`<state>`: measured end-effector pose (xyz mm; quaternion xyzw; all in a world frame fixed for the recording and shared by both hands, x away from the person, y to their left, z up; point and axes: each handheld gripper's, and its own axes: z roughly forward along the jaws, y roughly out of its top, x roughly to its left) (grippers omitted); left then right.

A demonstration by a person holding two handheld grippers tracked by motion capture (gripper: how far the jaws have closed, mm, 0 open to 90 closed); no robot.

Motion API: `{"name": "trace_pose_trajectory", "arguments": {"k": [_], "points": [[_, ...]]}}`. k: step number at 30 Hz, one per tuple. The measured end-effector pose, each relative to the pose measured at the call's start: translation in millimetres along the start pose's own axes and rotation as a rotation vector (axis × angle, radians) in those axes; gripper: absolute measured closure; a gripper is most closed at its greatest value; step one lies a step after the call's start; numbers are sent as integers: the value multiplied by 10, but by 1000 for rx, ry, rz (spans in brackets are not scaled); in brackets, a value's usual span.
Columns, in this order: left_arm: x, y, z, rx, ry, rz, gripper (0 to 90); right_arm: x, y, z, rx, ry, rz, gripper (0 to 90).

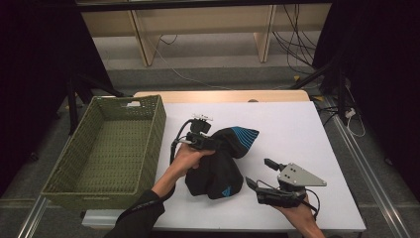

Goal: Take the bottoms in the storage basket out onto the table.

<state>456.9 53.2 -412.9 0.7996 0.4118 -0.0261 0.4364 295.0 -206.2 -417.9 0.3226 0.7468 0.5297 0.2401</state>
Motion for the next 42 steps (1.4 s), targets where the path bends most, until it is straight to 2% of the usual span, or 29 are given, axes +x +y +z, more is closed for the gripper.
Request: {"name": "trace_pose_trajectory", "arguments": {"k": [10, 19, 38, 42], "points": [[55, -29, 44, 20, 19, -9, 571, 1, -1, 1, -1, 0, -1, 197], [132, -51, 80, 45, 41, -39, 471, 0, 0, -1, 2, 0, -3, 197], [254, -75, 87, 60, 55, -71, 431, 3, -2, 3, 0, 2, -1, 198], [282, -78, 88, 65, 53, -83, 399, 2, -3, 4, 0, 3, -3, 198]]}}
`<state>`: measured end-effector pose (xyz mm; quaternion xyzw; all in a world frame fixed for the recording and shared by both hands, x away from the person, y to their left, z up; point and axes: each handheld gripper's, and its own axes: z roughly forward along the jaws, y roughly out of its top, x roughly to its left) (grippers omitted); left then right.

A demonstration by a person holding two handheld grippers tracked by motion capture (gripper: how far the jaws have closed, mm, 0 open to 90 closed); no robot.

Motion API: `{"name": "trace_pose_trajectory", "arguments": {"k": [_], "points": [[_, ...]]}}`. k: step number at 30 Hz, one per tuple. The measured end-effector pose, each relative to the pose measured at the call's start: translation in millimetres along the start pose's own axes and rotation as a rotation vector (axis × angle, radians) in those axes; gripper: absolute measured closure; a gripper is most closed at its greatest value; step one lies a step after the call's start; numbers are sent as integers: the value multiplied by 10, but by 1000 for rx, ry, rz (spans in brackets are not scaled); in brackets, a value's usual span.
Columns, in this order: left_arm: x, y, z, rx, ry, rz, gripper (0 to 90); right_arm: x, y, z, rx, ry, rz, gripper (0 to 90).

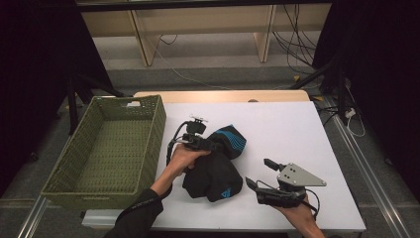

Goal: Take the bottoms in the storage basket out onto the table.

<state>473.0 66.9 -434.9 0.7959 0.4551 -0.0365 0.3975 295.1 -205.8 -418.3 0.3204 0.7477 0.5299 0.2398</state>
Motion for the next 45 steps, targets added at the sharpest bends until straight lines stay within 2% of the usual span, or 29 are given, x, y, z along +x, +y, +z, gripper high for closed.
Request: {"name": "trace_pose_trajectory", "arguments": {"k": [8, 13, 20, 26, 29, 33, 45], "points": [[26, 18, -27, 22, -8, -10, 300, 2, 0, -1, 1, 0, 2, 198], [-9, 40, -68, 7, 16, -3, 266, 5, 0, -2, -1, 6, -2, 204], [-40, 71, -159, -1, 9, 7, 224, 4, 0, -6, -1, 4, -2, 204], [-80, 97, -236, -28, 33, -3, 142, 3, 0, -5, -3, 3, 0, 204], [-88, 100, -259, -33, 47, -7, 47, 5, 1, -8, -2, 2, 1, 204], [-97, 99, -302, -54, 45, -11, 42, 6, 2, -10, -3, 3, 2, 204], [-126, 66, -387, -71, 18, 17, 44, 6, 2, -12, -4, 2, 2, 203]]}}
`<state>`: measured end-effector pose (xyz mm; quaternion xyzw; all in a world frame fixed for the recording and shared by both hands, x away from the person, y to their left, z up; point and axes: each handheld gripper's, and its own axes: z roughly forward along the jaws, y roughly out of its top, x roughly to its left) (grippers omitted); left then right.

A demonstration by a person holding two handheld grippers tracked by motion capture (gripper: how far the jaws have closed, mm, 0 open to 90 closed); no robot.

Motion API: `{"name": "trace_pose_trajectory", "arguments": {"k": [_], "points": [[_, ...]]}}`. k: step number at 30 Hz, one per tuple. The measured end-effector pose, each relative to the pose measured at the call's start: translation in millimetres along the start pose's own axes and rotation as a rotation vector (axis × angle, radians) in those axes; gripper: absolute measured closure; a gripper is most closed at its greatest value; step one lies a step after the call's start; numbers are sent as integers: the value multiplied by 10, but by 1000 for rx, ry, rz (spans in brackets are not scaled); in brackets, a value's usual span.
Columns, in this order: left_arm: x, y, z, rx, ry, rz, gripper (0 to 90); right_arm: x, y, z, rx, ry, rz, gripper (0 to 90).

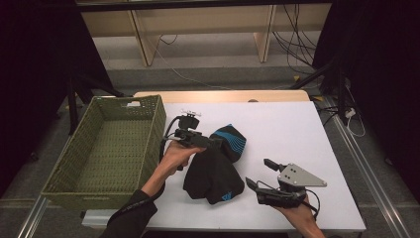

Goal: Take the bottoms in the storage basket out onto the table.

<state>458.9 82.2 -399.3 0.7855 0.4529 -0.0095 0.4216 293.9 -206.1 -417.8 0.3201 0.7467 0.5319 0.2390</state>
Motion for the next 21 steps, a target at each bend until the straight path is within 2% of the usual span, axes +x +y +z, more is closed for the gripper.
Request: {"name": "trace_pose_trajectory", "arguments": {"k": [6, 9, 14, 21], "points": [[-29, -11, -47, -37, -20, 25, 44, 1, 1, -5, 3, 0, 2, 202], [-35, -12, -81, -60, -27, 29, 44, 1, 1, -5, 1, -2, 1, 199], [-50, -14, -118, -68, -33, 29, 43, -3, 2, -8, 0, -4, 3, 193], [-80, -35, -191, -121, -39, 42, 42, -2, 2, -8, 1, -5, 4, 190]]}}
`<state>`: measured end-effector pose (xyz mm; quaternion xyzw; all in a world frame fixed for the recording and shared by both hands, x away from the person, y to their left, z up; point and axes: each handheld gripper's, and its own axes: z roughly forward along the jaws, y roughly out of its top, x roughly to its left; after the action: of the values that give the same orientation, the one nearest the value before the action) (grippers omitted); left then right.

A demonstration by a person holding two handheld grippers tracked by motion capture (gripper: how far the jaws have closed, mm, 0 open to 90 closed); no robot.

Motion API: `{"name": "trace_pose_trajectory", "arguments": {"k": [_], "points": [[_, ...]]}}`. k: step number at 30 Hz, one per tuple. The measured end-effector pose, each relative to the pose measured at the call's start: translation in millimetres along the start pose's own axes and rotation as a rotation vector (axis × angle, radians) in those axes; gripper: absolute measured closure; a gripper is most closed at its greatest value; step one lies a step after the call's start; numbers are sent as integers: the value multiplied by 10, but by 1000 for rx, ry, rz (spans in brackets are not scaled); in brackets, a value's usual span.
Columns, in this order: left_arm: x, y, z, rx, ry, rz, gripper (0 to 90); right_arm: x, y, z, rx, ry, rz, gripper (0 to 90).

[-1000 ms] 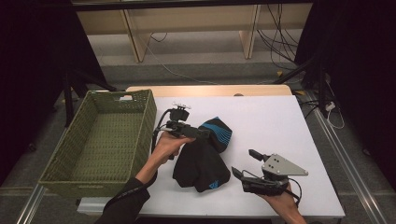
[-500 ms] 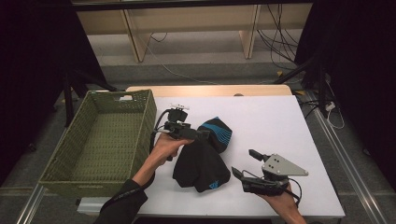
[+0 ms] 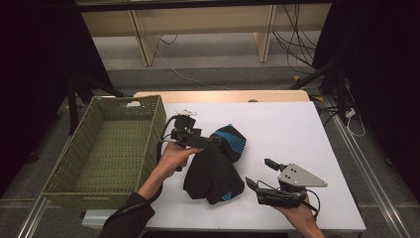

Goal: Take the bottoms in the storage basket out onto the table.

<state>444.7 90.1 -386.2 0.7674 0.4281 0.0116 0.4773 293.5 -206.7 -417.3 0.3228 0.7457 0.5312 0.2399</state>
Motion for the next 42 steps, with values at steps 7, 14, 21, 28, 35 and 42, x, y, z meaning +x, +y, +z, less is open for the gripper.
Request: {"name": "trace_pose_trajectory", "arguments": {"k": [7, 14, 21, 28, 35, 42], "points": [[-5, -22, -65, -39, -13, 2, 42, 1, 0, 0, 0, 0, -1, 189], [-17, -51, -121, -58, -16, 8, 42, 1, 0, 1, -1, -1, 0, 189], [-6, -85, -189, -109, -25, 9, 42, 3, 2, -2, -2, -2, 0, 188], [-20, -110, -235, -141, -29, 16, 42, 4, 1, 0, -3, -1, 1, 188], [-48, -142, -264, -172, -36, 41, 42, 1, 1, -3, -4, -2, 0, 188], [-105, -178, -296, -197, -33, 83, 42, -1, 2, -3, -7, -2, 1, 188]]}}
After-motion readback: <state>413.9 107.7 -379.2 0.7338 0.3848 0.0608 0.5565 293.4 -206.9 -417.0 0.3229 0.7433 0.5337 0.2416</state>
